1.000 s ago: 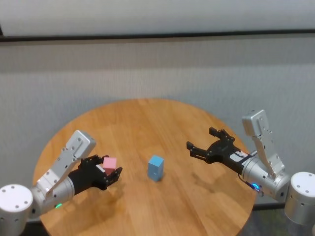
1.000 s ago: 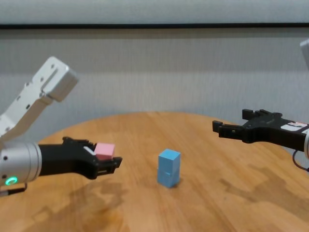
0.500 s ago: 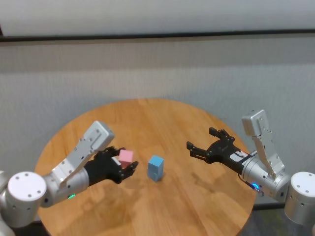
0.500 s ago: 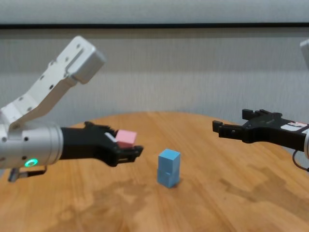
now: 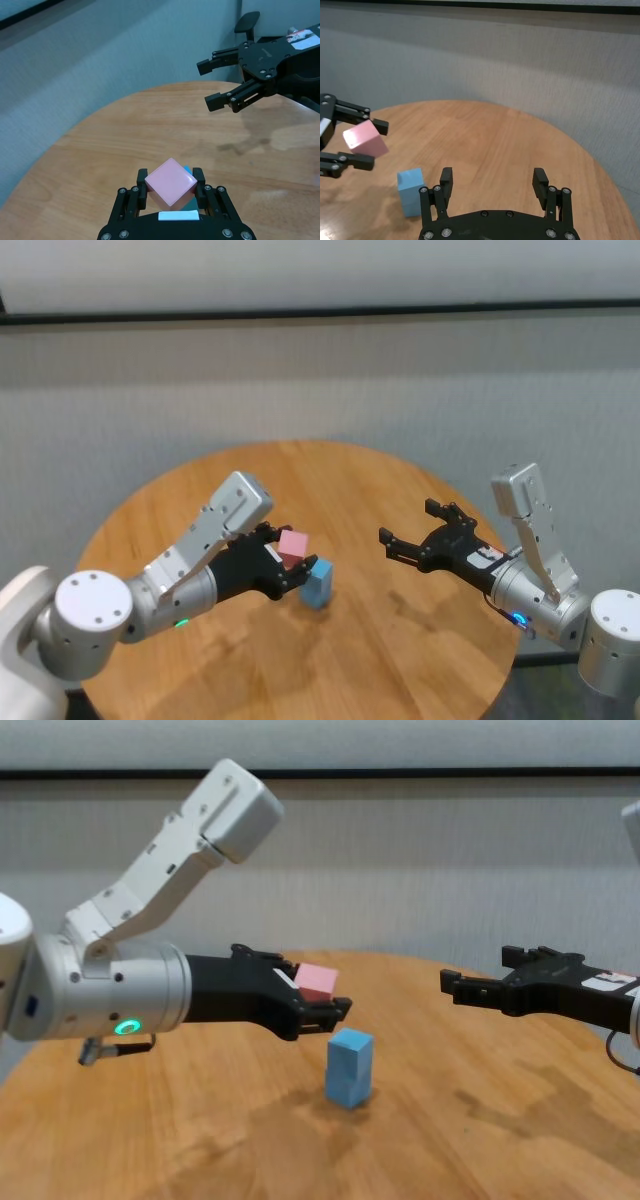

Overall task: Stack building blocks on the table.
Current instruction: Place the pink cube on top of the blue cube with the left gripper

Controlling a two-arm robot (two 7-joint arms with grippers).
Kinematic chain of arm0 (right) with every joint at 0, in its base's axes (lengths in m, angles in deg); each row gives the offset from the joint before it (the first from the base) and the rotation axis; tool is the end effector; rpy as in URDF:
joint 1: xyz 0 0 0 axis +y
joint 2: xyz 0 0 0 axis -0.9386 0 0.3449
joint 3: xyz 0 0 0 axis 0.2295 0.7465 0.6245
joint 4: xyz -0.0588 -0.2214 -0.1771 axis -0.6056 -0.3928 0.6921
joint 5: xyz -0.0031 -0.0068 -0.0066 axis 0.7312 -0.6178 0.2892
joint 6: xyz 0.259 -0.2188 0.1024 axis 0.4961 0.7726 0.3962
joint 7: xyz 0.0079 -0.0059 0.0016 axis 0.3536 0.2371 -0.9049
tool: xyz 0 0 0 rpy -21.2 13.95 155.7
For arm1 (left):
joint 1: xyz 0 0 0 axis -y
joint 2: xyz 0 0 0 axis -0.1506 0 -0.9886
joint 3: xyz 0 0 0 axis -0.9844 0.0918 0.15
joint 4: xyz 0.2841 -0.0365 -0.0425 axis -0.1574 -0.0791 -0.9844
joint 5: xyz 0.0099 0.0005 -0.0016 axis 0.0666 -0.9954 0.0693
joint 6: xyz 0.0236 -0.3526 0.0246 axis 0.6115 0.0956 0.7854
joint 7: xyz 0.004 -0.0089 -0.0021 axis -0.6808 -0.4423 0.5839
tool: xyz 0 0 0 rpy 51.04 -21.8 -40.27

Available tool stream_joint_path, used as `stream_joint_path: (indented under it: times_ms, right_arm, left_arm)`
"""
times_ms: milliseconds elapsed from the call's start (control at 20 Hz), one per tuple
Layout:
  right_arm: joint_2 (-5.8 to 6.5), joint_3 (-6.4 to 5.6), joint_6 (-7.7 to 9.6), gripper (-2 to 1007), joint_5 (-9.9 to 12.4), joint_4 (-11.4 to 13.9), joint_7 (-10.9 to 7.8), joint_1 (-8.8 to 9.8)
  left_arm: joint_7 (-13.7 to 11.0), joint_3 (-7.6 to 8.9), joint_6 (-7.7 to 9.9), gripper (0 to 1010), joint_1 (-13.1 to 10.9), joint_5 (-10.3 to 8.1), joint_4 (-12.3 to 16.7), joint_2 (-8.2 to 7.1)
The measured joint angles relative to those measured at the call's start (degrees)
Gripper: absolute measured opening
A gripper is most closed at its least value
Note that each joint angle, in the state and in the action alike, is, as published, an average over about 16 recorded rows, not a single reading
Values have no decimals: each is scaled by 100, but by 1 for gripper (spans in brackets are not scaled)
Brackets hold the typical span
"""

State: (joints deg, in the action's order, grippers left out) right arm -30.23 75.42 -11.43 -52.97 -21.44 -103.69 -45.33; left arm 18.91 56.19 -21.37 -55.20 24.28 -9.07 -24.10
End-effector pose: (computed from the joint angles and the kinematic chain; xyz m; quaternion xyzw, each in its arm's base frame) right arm 0.4806 -0.0307 -0.3074 -0.0786 0.0017 -0.4449 0.8921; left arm 0.4726 -0.0318 -0.2618 0.1870 -0.0942 0.3448 0.9150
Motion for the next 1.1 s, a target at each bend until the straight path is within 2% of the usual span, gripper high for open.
stream_joint_path:
  times_ms: [300, 600, 1100]
  right_arm:
    - [0, 0, 0, 1005, 0, 0, 0, 0]
    - [0, 0, 0, 1005, 0, 0, 0, 0]
    - [0, 0, 0, 1005, 0, 0, 0, 0]
  left_arm:
    - [-3, -148, -62, 561, 209, 48, -300, 192]
    - [-37, -218, -85, 561, 387, 19, -616, 370]
    - [-62, -238, 36, 561, 598, -105, -954, 576]
